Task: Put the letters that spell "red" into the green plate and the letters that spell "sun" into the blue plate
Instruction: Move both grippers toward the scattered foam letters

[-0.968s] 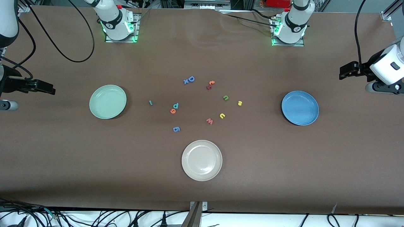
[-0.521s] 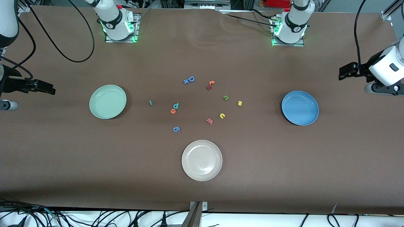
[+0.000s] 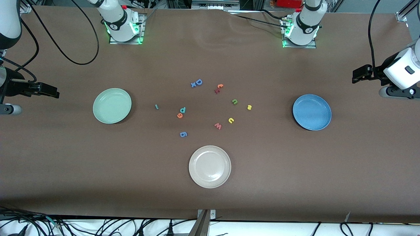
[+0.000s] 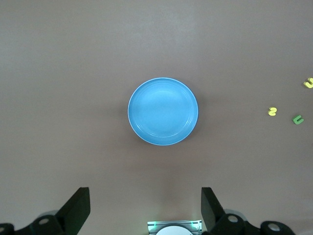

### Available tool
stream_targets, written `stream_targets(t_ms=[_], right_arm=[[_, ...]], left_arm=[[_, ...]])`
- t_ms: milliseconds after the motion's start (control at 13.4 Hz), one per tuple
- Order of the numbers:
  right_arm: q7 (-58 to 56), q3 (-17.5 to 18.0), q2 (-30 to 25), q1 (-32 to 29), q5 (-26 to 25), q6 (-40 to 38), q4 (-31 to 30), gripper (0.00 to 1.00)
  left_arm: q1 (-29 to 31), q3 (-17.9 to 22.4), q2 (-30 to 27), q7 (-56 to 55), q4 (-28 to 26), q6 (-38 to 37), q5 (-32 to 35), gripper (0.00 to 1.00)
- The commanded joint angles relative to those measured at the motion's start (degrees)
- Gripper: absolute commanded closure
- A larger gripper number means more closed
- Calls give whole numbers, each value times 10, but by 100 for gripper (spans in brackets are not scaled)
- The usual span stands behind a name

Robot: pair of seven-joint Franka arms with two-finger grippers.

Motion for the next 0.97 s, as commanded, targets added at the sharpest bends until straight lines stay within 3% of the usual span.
stream_targets(t_ms=[0, 521, 893], right_arm=[[38, 2, -7, 25, 4, -2, -6, 0], [261, 3, 25, 130, 19, 23, -9, 1], [448, 3, 59, 217, 23, 83, -35, 1]], left_arm=[[4, -1, -2, 14, -1, 5, -10, 0], [4, -1, -2, 15, -1, 5, -10, 0], [-9, -1, 9, 6, -2, 9, -11, 0]])
